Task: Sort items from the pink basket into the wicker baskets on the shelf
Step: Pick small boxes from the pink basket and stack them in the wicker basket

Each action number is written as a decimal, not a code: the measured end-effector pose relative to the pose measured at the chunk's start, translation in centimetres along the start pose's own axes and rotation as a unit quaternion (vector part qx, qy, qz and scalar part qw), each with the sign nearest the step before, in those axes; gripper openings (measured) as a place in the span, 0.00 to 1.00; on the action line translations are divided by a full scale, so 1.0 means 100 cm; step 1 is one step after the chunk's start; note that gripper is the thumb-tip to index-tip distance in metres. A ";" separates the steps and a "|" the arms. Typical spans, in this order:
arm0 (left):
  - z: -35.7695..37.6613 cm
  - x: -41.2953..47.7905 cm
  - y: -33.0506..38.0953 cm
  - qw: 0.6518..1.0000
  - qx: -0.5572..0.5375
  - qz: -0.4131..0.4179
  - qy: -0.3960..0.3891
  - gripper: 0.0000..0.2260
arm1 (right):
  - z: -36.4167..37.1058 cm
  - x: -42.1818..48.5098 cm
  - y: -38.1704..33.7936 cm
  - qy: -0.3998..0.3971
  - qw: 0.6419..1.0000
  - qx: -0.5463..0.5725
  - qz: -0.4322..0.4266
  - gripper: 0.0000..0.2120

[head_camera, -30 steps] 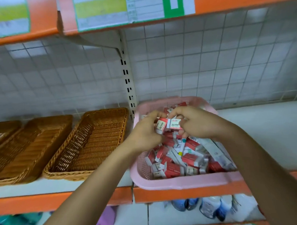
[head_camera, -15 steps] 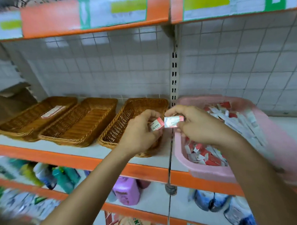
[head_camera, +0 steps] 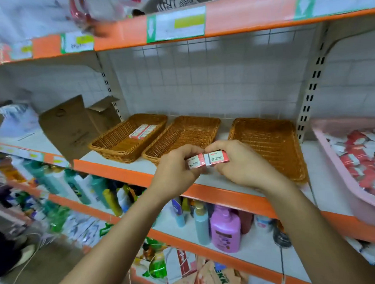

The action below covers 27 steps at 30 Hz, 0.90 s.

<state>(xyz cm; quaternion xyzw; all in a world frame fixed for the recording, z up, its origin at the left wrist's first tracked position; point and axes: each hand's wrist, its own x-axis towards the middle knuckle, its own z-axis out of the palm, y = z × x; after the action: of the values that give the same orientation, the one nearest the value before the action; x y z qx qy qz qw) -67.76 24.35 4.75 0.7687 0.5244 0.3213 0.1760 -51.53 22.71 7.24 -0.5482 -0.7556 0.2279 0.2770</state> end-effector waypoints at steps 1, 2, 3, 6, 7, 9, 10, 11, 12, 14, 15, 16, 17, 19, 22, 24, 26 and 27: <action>-0.009 -0.003 -0.010 1.000 0.002 -0.002 0.001 0.14 | 0.010 0.006 -0.008 0.003 1.000 0.002 0.000 0.13; -0.018 -0.006 -0.020 1.000 0.002 -0.005 0.003 0.14 | 0.021 0.012 -0.015 0.004 1.000 0.005 0.000 0.14; -0.026 -0.009 -0.029 1.000 -0.002 -0.008 0.005 0.14 | 0.030 0.018 -0.021 0.002 1.000 0.007 -0.001 0.14; -0.046 -0.015 -0.057 1.000 -0.003 -0.024 0.007 0.15 | 0.057 0.036 -0.039 -0.010 1.000 -0.005 -0.009 0.15; -0.051 -0.017 -0.066 1.000 0.002 -0.029 0.009 0.15 | 0.064 0.042 -0.045 -0.014 1.000 -0.008 -0.011 0.15; -0.063 -0.018 -0.083 0.999 0.010 -0.040 0.016 0.15 | 0.079 0.054 -0.054 -0.021 1.000 -0.008 -0.009 0.14; -0.068 -0.018 -0.091 0.999 0.012 -0.044 0.021 0.15 | 0.085 0.061 -0.059 -0.022 1.000 -0.008 -0.008 0.13; -0.074 -0.016 -0.100 0.998 0.016 -0.049 0.026 0.15 | 0.091 0.068 -0.064 -0.023 1.000 -0.007 -0.008 0.13; -0.079 -0.014 -0.109 0.998 0.023 -0.054 0.032 0.15 | 0.098 0.076 -0.068 -0.025 1.000 -0.004 -0.010 0.12; -0.089 -0.007 -0.126 0.997 0.037 -0.060 0.042 0.15 | 0.110 0.094 -0.074 -0.029 0.999 0.002 -0.018 0.13; -0.094 -0.003 -0.134 0.996 0.042 -0.061 0.046 0.15 | 0.116 0.103 -0.078 -0.030 0.999 0.002 -0.023 0.13; -0.099 0.002 -0.143 0.996 0.048 -0.062 0.050 0.15 | 0.122 0.113 -0.080 -0.032 0.999 0.000 -0.026 0.14; -0.104 0.008 -0.152 0.995 0.057 -0.062 0.053 0.15 | 0.128 0.124 -0.083 -0.033 0.999 -0.001 -0.028 0.14; -0.113 0.022 -0.171 0.994 0.074 -0.057 0.060 0.14 | 0.139 0.145 -0.088 -0.031 0.999 0.003 -0.032 0.12; -0.129 0.049 -0.196 0.992 0.093 -0.057 0.060 0.14 | 0.153 0.182 -0.095 -0.020 0.999 0.003 -0.028 0.12; -0.139 0.065 -0.209 0.992 0.101 -0.058 0.055 0.13 | 0.162 0.206 -0.098 -0.014 1.000 0.008 -0.023 0.13; -0.148 0.080 -0.223 0.991 0.110 -0.057 0.056 0.12 | 0.170 0.228 -0.100 -0.020 1.000 0.012 -0.020 0.14; -0.152 0.086 -0.230 0.990 0.116 -0.056 0.059 0.12 | 0.174 0.239 -0.101 -0.024 0.999 0.011 -0.021 0.14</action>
<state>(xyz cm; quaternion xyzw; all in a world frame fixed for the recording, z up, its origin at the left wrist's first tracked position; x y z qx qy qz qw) -91.87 40.18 4.58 0.7332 0.6098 0.2923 0.0723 -76.14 41.83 4.93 -0.5237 -0.7708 0.2430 0.2694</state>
